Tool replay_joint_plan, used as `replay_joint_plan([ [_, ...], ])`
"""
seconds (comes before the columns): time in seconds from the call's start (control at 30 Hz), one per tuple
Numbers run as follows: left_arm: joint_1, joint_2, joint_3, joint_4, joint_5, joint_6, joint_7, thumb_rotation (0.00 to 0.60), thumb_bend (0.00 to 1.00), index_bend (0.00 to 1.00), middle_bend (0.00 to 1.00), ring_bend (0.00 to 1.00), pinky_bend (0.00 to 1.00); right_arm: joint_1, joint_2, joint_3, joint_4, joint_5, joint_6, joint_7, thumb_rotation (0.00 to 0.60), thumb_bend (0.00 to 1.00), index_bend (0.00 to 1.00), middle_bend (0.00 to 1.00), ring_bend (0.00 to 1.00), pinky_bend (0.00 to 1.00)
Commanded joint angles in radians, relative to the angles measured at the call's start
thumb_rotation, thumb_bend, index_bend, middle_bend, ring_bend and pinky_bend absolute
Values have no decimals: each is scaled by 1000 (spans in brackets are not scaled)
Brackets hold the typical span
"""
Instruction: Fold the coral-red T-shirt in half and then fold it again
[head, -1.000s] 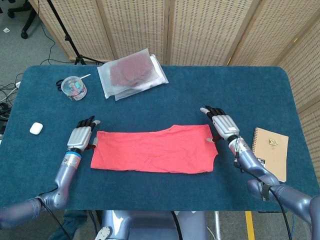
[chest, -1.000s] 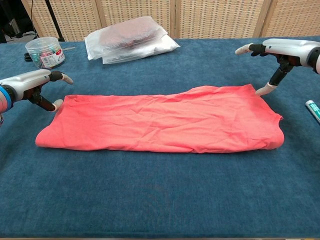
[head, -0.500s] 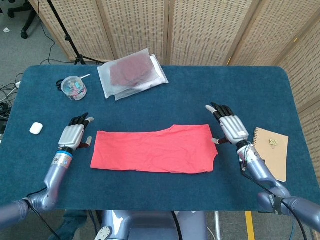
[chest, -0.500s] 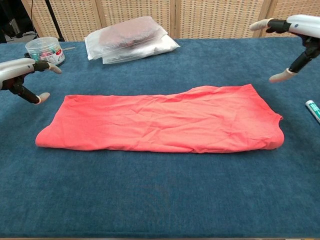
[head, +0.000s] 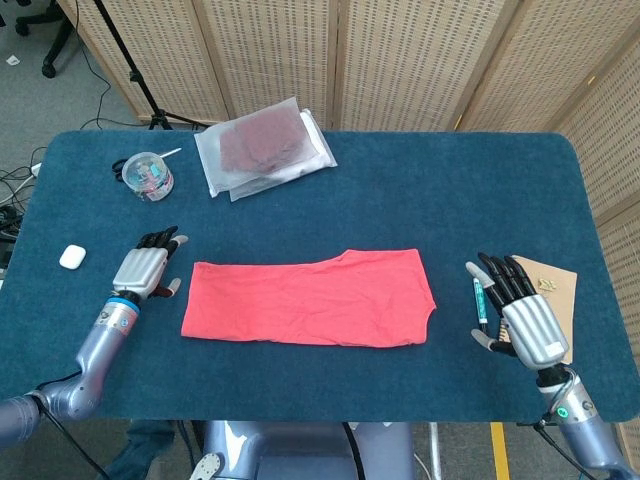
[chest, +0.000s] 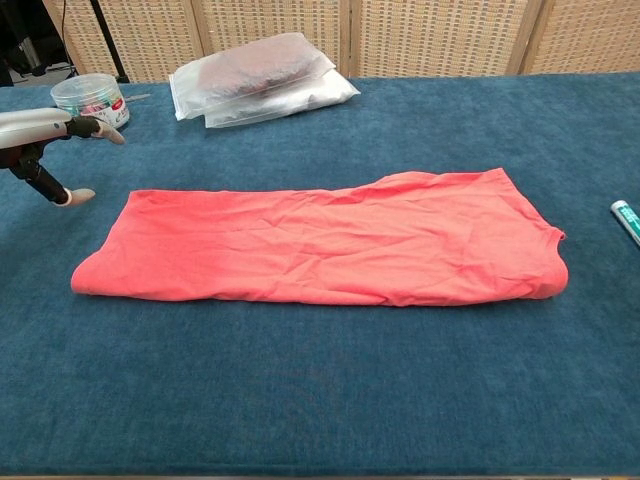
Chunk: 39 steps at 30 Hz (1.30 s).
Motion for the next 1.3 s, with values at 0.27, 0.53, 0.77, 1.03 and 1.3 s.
replay_joint_plan([
  [0.27, -51, -40, 0, 34, -85, -32, 67, 600, 388, 132, 0, 0, 0, -68, -18, -11, 37, -73, 102, 5, 600, 0, 0, 0, 0, 0],
  [0.53, -80, -108, -1, 105, -133, -55, 70, 600, 392, 263, 0, 0, 0, -70, -21, -1, 45, -77, 85, 19, 600, 0, 0, 0, 0, 0],
  [0.77, -86, -148, -1, 149, -119, -42, 58, 600, 393, 319, 0, 0, 0, -73, -20, 5, 43, -76, 73, 24, 600, 0, 0, 0, 0, 0],
  [1.03, -97, -185, -3, 179, -144, -30, 81, 600, 402, 348, 0, 0, 0, -76, -17, 9, 37, -81, 63, 25, 600, 0, 0, 0, 0, 0],
  [1.3, -91, -216, -4, 189, -155, 3, 97, 600, 402, 380, 0, 0, 0, -78, -13, 11, 30, -85, 56, 30, 600, 0, 0, 0, 0, 0],
])
